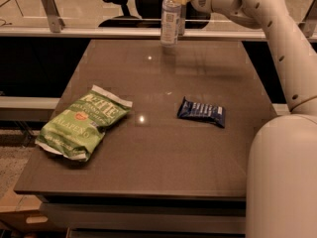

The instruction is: Move blue plastic bottle near rxbar blueberry

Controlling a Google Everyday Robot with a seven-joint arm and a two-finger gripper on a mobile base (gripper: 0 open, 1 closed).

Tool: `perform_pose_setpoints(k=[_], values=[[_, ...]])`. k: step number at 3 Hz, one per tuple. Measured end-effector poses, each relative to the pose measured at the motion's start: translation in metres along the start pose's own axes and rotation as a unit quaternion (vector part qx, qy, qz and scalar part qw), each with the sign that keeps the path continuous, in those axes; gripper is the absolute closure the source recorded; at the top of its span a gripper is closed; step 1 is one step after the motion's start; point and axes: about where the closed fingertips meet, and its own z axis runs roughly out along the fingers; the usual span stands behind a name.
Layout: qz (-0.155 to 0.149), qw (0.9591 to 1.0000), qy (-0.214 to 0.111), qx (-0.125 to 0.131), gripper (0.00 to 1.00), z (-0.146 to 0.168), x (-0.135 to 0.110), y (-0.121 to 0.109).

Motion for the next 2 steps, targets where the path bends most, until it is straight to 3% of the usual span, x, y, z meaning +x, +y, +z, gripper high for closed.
perform_pose_setpoints(k=[2], values=[[0.008, 0.9992, 0.027, 0.028, 1.0, -0.018, -0.018, 0.01]])
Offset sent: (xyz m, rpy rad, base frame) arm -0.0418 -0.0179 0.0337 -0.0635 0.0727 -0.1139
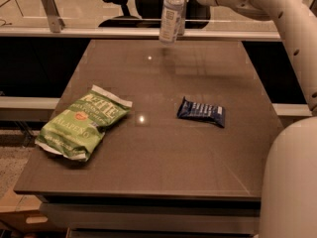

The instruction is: Move blue plastic bottle near rxbar blueberry

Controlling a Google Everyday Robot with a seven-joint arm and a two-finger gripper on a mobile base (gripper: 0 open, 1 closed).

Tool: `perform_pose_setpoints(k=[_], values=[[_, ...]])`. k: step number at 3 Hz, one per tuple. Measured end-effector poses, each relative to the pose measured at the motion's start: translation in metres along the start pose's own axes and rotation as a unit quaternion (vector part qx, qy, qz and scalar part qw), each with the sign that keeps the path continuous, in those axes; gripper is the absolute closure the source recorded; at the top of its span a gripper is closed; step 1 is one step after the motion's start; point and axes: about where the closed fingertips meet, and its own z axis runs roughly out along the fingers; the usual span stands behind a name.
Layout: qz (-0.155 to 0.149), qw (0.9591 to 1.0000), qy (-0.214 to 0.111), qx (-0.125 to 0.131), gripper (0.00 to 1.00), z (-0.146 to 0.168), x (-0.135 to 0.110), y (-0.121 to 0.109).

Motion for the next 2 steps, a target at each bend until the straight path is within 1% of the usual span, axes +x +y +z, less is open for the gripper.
perform_pose_setpoints(k=[2], values=[[0.005, 0.999, 0.015, 0.042, 1.0, -0.033, -0.011, 0.013]])
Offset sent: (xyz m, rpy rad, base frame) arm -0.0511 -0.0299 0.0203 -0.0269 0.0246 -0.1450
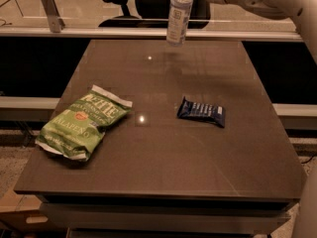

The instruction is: Move blue plastic bottle near rxbar blueberry

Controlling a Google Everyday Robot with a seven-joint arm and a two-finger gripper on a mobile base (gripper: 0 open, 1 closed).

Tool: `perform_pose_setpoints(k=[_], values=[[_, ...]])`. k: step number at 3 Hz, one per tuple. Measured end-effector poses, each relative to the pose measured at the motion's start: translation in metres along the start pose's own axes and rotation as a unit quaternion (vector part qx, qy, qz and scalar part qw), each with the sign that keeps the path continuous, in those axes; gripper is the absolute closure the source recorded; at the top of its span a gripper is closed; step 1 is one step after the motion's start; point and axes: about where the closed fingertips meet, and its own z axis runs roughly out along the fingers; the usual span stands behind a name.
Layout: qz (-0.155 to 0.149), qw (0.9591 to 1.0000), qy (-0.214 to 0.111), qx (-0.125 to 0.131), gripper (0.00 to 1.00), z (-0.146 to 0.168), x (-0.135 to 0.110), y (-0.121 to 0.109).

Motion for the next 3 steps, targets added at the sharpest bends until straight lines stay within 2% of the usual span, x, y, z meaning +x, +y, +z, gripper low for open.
perform_pose_setpoints(k=[2, 3], values=[[0.008, 0.9986, 0.018, 0.049, 1.0, -0.034, -0.004, 0.015], [0.017, 0.9963, 0.03, 0.078, 1.0, -0.054, -0.005, 0.03]])
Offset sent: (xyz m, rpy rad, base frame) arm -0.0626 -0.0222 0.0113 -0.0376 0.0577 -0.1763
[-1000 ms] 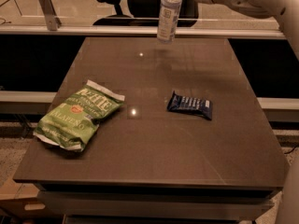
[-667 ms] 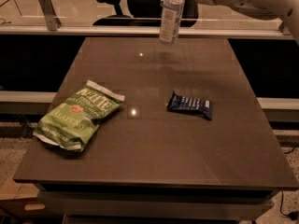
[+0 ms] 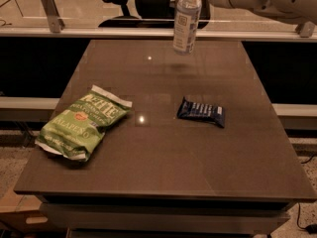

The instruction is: Move blue plastic bottle near rxbar blueberry

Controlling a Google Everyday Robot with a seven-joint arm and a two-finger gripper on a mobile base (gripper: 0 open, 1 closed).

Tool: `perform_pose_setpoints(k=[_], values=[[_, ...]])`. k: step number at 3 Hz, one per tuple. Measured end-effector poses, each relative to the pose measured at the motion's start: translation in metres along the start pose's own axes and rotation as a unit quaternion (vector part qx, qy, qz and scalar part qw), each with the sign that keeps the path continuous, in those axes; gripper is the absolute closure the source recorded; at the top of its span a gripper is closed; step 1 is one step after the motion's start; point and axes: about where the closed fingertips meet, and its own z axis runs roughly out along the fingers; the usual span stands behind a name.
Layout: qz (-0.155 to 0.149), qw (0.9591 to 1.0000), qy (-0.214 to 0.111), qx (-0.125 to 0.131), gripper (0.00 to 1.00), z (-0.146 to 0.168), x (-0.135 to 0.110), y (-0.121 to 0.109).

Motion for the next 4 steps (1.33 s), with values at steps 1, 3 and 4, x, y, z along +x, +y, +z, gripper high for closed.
perform_pose_setpoints(k=[1, 3, 4], values=[[0.009, 0.9996, 0.006, 0.026, 1.0, -0.02, 0.004, 0.014], [0.036, 0.9965, 0.011, 0.075, 1.0, -0.056, 0.029, 0.023], [0.051, 0.9941, 0.014, 0.095, 1.0, -0.069, 0.048, 0.024]])
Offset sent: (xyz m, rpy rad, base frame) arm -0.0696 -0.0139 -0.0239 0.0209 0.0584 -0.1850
